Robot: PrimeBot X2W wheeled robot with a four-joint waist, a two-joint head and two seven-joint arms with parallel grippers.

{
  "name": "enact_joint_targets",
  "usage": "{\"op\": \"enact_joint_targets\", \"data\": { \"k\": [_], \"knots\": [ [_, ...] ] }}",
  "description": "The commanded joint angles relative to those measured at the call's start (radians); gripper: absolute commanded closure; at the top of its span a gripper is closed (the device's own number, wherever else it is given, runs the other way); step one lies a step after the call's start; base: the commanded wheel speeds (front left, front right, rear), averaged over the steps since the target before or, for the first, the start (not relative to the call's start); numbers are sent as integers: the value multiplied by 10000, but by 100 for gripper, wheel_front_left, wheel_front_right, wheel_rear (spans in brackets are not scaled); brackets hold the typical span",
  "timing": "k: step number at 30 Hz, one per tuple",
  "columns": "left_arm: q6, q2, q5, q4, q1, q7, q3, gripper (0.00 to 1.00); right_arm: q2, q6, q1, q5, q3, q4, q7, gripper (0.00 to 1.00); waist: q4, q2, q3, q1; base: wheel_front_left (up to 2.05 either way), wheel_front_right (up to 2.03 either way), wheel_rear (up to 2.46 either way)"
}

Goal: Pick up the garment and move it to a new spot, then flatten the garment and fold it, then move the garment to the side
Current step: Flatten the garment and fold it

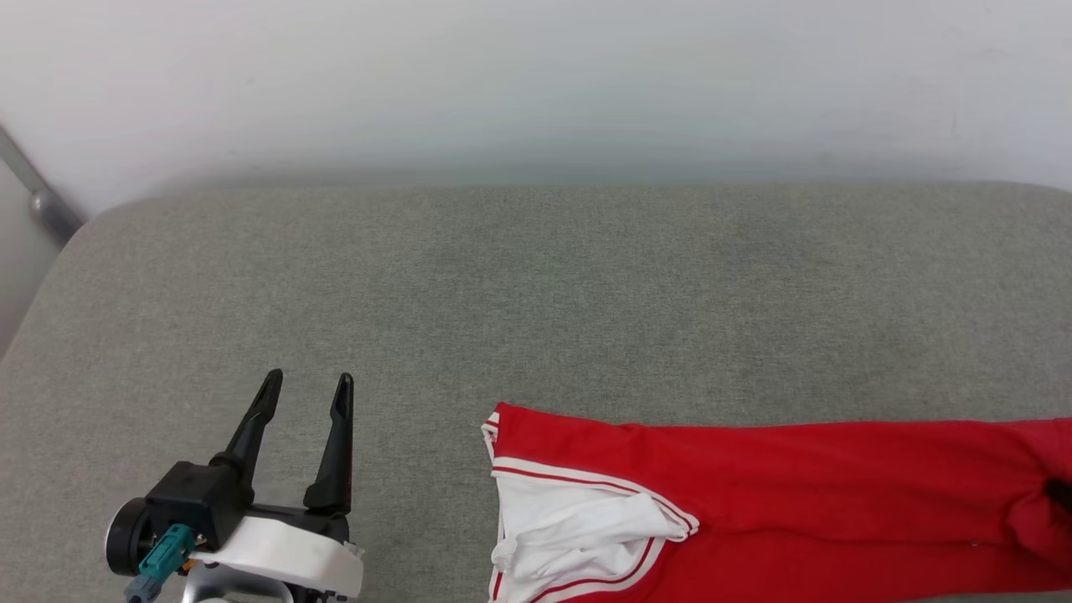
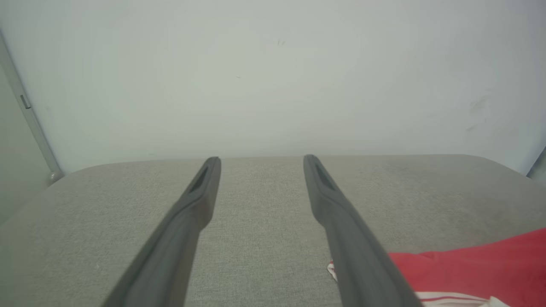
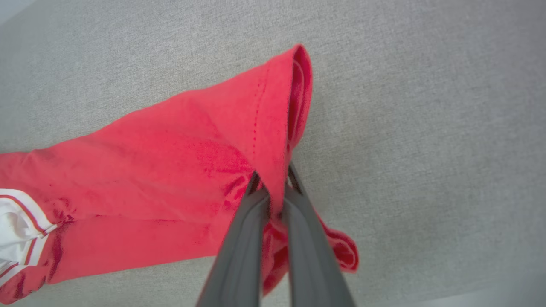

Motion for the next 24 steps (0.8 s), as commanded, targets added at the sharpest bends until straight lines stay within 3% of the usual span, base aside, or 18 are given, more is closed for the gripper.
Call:
{"op": "enact_joint_targets", "data": {
  "k": [1,6,12,17,24],
  "knots": [
    [34,5,-37,-17,77,-19,-6,0,196,-4,-184,-18,-85,-88,145,100,-59,-1,20,-1,0,0,0],
    [38,-40,-19,36,20,-32,-62,0,1414,-4,-393,866,-235,-449,1345,100,-156,-1,-7,-1,0,0,0],
    [-8,-90,-30,66,-104,0,-166,0,2599,-4,-468,2535,640,-741,2093,100,-133,-1,-22,-1,0,0,0],
    [-105,-174,-30,158,-299,69,-347,0,2883,-4,-566,3999,1950,-250,1450,100,35,-1,1,-1,0,0,0],
    [-280,-283,-27,384,-548,124,-596,0,2894,-4,-863,6325,4822,891,-661,100,425,-1,-64,-1,0,0,0]
  ]
}}
